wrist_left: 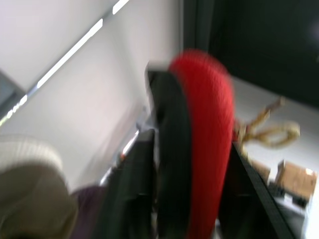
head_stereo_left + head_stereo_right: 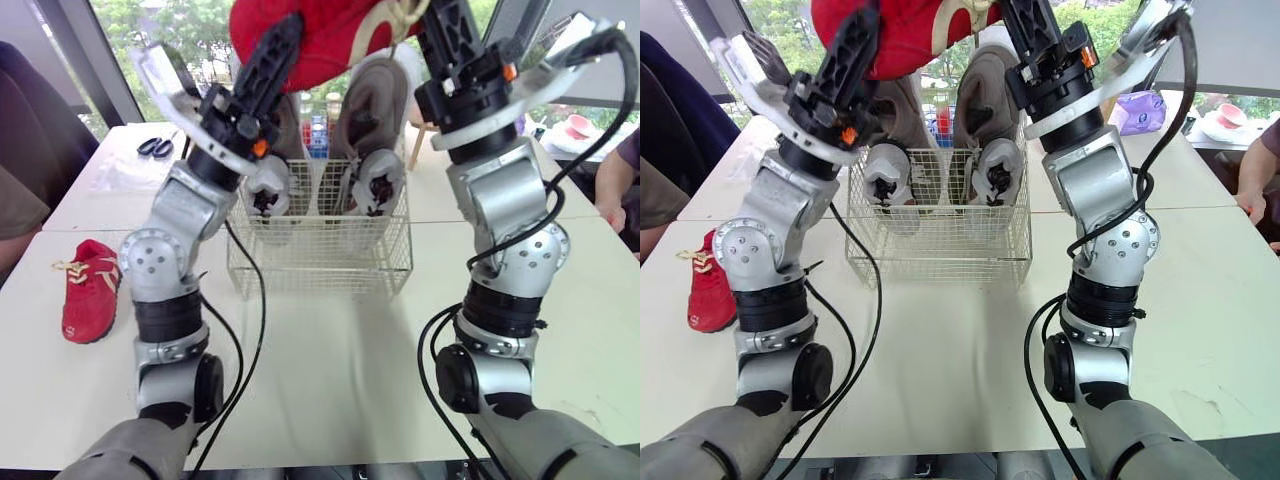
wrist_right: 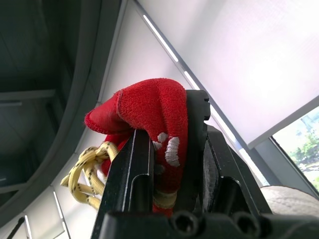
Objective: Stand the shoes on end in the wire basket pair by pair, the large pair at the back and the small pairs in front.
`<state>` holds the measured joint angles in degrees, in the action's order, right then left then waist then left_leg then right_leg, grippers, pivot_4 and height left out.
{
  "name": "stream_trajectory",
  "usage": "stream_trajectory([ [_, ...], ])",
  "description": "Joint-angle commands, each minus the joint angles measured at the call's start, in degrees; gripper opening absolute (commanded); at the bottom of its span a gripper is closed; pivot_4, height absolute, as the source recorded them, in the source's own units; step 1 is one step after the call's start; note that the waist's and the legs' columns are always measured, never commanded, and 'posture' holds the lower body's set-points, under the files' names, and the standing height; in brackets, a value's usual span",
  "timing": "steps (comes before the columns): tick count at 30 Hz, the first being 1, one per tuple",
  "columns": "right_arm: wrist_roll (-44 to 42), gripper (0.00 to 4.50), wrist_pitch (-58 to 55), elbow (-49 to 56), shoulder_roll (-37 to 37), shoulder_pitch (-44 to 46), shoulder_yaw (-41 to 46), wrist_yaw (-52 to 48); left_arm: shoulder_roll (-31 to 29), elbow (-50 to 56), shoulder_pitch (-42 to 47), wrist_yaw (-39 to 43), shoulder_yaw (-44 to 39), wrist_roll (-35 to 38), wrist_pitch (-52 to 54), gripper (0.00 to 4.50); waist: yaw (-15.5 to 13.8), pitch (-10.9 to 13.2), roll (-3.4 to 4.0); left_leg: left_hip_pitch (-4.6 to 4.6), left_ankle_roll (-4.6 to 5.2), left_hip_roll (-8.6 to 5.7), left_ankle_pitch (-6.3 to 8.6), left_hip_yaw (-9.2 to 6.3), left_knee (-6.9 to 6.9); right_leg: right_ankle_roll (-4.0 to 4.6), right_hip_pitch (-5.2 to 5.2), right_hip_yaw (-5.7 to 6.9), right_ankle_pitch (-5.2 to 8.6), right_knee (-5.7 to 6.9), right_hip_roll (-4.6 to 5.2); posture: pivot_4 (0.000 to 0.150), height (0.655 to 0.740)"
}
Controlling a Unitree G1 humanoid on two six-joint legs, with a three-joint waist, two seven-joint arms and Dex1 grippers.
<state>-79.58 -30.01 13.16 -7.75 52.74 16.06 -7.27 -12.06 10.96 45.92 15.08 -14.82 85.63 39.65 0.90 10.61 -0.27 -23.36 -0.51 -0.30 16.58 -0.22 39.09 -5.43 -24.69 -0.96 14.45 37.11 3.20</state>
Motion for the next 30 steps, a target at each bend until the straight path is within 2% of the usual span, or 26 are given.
stream_trajectory([
  [1, -2.2, 0.63, 0.3, 2.3, -0.7, 2.5, 0.5, -1.8, -2.8, 5.2, -2.2, -2.1, 0.7, -0.9, 1.7, 3.41, 0.0, 0.0, 0.0, 0.0, 0.0, 0.0, 0.0, 0.0, 0.0, 0.0, 0.0, 0.0, 0.0, 0.0, 0.0, 0.15, 0.74],
  [3, -2.9, 0.63, 0.0, 1.9, -1.5, 2.7, 1.0, -2.6, -5.9, 8.1, -4.8, -4.6, 1.0, -3.9, 2.5, 4.44, 0.0, 0.0, 0.0, 0.01, 0.0, 0.0, 0.0, -0.01, 0.0, 0.0, 0.0, -0.01, 0.0, 0.01, 0.01, 0.15, 0.74],
  [6, -3.7, 0.63, -1.3, 1.0, -4.4, 2.8, 2.0, -4.9, -12.7, 13.4, -8.7, -7.1, 1.8, -9.0, 4.6, 4.44, 0.1, 0.0, 0.03, 0.02, 0.0, 0.0, 0.0, -0.01, -0.05, 0.0, 0.0, -0.03, 0.0, 0.01, 0.01, 0.15, 0.74],
  [11, -3.8, 0.63, -11.2, -5.6, -23.2, 1.5, 5.4, -21.2, -25.4, 19.3, -15.7, -8.8, -3.1, -4.6, 9.4, 4.44, -0.4, 0.0, -0.01, -0.02, 0.04, -0.03, 0.02, -0.01, -0.04, 0.02, 0.01, -0.02, 0.01, -0.11, 0.11, 0.15, 0.74],
  [15, 5.5, 0.63, -15.7, -9.6, -37.2, 0.1, 1.3, -37.1, -32.3, 24.8, -24.9, -7.9, -5.2, 0.9, 12.2, 4.44, -0.1, 0.0, 0.0, 0.04, 0.16, -0.06, 0.1, 0.05, -0.09, 0.03, 0.08, -0.04, 0.02, -0.19, 0.33, 0.15, 0.74],
  [18, 14.2, 0.63, -13.4, -10.8, -42.0, -0.2, -3.1, -45.1, -35.2, 27.5, -29.4, -8.6, -5.6, 3.1, 12.3, 4.44, 0.1, 0.0, 0.0, 0.05, 0.18, -0.01, 0.11, 0.07, -0.09, 0.03, 0.06, -0.04, 0.03, -0.19, 0.33, 0.15, 0.74],
  [20, 20.7, 0.63, -10.6, -11.6, -43.8, -0.1, -6.4, -49.8, -38.0, 29.0, -31.2, -7.5, -5.8, 2.9, 13.0, 4.44, 0.0, 0.0, 0.0, 0.07, 0.18, 0.01, 0.11, 0.07, -0.09, 0.04, 0.05, -0.04, 0.03, -0.15, 0.32, 0.15, 0.74],
  [24, 28.3, 0.63, -7.4, -11.5, -44.2, -0.6, -10.6, -55.8, -42.0, 28.8, -32.3, -4.9, -6.2, 4.2, 12.7, 4.44, -0.3, 0.1, 0.0, 0.07, 0.17, -0.02, 0.11, 0.08, -0.08, 0.18, 0.06, -0.03, 0.11, -0.15, 0.3, 0.15, 0.74],
  [30, 37.5, 0.63, -3.0, -11.3, -43.2, -3.8, -15.5, -60.7, -42.6, 28.9, -34.2, -4.4, -5.2, 4.2, 11.5, 4.44, -0.4, 0.1, -0.02, 0.02, 0.17, -0.06, 0.11, 0.08, -0.08, 0.05, 0.06, -0.03, 0.04, -0.22, 0.36, 0.15, 0.74],
])
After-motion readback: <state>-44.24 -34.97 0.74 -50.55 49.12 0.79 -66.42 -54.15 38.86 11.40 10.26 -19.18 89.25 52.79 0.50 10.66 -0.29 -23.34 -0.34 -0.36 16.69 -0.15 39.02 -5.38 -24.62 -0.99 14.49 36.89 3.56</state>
